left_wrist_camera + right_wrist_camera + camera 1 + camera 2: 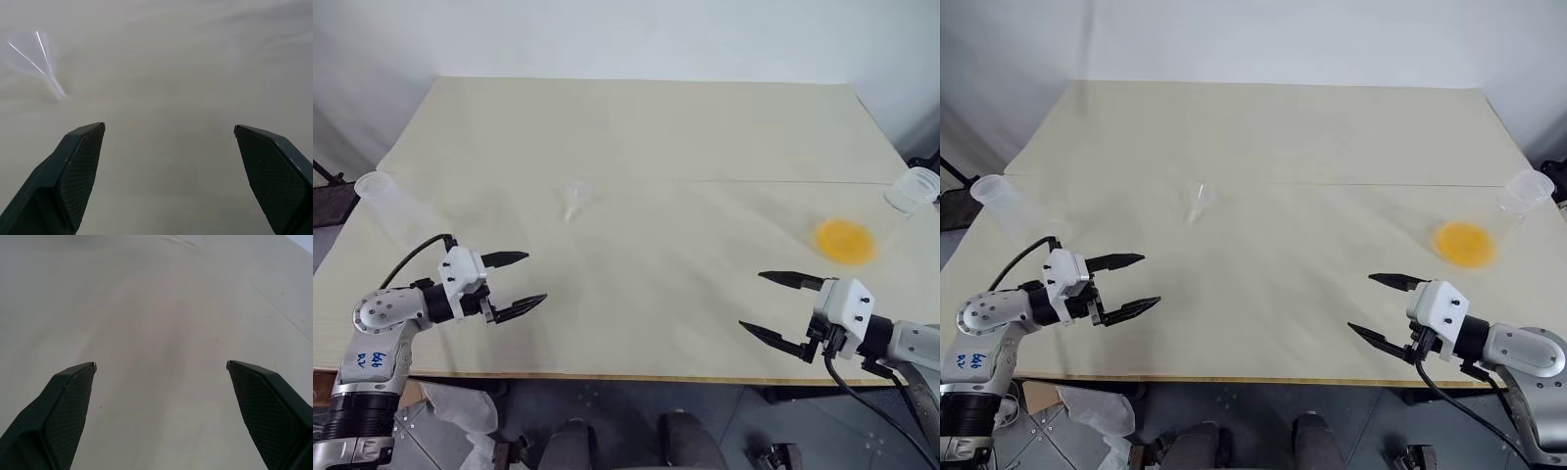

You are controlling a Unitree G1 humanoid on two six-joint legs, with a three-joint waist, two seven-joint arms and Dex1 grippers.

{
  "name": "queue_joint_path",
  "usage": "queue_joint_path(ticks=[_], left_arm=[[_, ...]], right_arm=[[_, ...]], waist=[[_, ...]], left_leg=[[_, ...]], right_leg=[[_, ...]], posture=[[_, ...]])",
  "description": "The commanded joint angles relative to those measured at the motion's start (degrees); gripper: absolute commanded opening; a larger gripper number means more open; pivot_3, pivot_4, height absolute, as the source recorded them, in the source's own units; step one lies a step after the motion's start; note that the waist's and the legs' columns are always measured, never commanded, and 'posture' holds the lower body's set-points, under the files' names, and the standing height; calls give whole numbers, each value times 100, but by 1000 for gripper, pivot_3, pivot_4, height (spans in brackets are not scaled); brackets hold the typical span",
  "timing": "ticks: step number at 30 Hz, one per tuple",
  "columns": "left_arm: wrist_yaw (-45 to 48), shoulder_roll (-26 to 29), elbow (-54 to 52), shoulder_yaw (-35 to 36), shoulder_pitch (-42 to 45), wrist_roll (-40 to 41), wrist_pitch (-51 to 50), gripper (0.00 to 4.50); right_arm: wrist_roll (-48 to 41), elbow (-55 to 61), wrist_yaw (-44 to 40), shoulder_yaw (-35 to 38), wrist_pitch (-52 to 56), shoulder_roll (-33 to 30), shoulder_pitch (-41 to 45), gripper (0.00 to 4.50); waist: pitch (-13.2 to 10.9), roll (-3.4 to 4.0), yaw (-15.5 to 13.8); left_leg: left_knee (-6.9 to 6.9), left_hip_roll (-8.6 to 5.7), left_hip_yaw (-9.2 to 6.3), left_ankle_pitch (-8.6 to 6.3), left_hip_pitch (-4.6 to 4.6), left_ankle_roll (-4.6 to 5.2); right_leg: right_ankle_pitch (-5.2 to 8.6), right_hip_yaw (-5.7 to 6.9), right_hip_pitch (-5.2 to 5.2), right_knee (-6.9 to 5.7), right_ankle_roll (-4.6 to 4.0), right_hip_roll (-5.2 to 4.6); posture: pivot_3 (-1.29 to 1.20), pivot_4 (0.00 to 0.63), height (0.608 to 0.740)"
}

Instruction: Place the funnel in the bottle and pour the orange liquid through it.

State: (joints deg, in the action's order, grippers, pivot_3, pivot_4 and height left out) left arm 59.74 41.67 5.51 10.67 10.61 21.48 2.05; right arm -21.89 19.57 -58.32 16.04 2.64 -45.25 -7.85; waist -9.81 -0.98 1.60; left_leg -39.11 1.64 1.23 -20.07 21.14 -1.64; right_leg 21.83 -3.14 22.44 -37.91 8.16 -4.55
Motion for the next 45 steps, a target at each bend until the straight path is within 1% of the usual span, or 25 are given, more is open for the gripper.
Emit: queue_joint_path(ticks=[1, 8, 13, 16, 20, 23, 26, 29, 31, 37, 40, 43, 45], left_arm=[[-50, 87, -102, 142, 14, -47, 121, 4500], [-288, -162, -172, 419, -14, 236, 114, 4500], [-759, -285, -300, 804, -244, 295, -2, 4500], [-1415, -544, -305, 1320, -450, 424, -70, 4500], [-2770, -1202, -440, 2426, -1135, 511, -16, 4500], [-3624, -1560, -489, 3069, -1464, 552, -43, 4500], [-4087, -1784, -517, 3429, -1669, 677, -110, 4500], [-4086, -1813, -586, 3441, -1834, 778, -210, 4500], [-4025, -1732, -675, 3356, -1742, 918, -344, 4500], [-4052, -1350, -843, 2984, -935, 1140, -864, 4500], [-4498, -1030, -742, 2777, -366, 1019, -1529, 4500], [-4945, -629, -434, 2459, 181, 642, -2201, 4500], [-5088, -512, -205, 2370, 488, 560, -2410, 4500]], right_arm=[[-51, 18, 6, 22, -49, -5, 42, 4475], [-90, -36, 43, -182, 41, 73, 319, 4475], [-187, -28, 93, -524, 212, 238, 741, 4475], [-276, 52, 165, -857, 394, 455, 1229, 4475], [-399, 84, 130, -1346, 499, 847, 1961, 4475], [-395, 58, 87, -1508, 481, 980, 2196, 4475], [-415, 55, 160, -1586, 524, 1102, 2364, 4475], [-369, -17, 118, -1616, 493, 1132, 2399, 4475], [-289, -130, 38, -1612, 403, 1093, 2344, 4475], [-195, -249, 38, -1584, 318, 1130, 2256, 4475], [-183, -197, 101, -1636, 343, 1195, 2234, 4475], [-181, -135, 194, -1684, 363, 1265, 2227, 4475], [-181, -100, 297, -1680, 369, 1312, 2206, 4475]], waist=[[0, 0, 0], [0, 0, 18], [0, 0, 21], [0, 0, 30], [0, 0, 91], [3, -10, 99], [10, -29, 52], [15, -37, -7], [19, -44, -30], [22, -49, -12], [22, -48, 16], [20, -46, 96], [20, -49, 62]], left_leg=[[0, 0, 0, 0, 0, 0], [0, 4, 1, 0, -1, 0], [-1, 5, 1, 0, -2, -1], [-1, 6, -2, 0, -1, -1], [-1, 16, -4, -2, -2, -6], [-1, 14, -19, -4, 3, -9], [-3, 8, -31, -4, 4, -8], [-4, -2, -46, -3, 3, -8], [-4, -12, -63, -3, 5, -7], [-4, -18, -98, -3, 0, -7], [-2, -18, -98, -3, -1, -8], [1, -17, -90, -3, -3, -8], [-1, -13, -105, -1, 1, -11]], right_leg=[[0, 0, 0, 0, 0, 0], [0, 0, 1, -2, 0, 2], [0, 0, 2, -2, 0, 0], [0, 3, 2, -4, 0, -1], [-1, 2, 6, -4, -2, -16], [-1, 17, 6, -5, -2, -26], [-1, 39, -1, -1, -3, -43], [-3, 75, -10, 1, -6, -65], [-3, 117, -17, 2, -6, -86], [-4, 155, -52, 26, -8, -90], [-4, 159, -53, 21, -7, -87], [-4, 157, -52, 12, -7, -85], [-4, 190, -52, 15, -7, -86]], posture=[[0, 150, 740], [0, 150, 740], [0, 150, 740], [0, 150, 740], [0, 150, 740], [0, 150, 740], [0, 150, 740], [0, 150, 740], [0, 150, 740], [0, 150, 740], [0, 150, 740], [0, 150, 740], [0, 150, 740]])
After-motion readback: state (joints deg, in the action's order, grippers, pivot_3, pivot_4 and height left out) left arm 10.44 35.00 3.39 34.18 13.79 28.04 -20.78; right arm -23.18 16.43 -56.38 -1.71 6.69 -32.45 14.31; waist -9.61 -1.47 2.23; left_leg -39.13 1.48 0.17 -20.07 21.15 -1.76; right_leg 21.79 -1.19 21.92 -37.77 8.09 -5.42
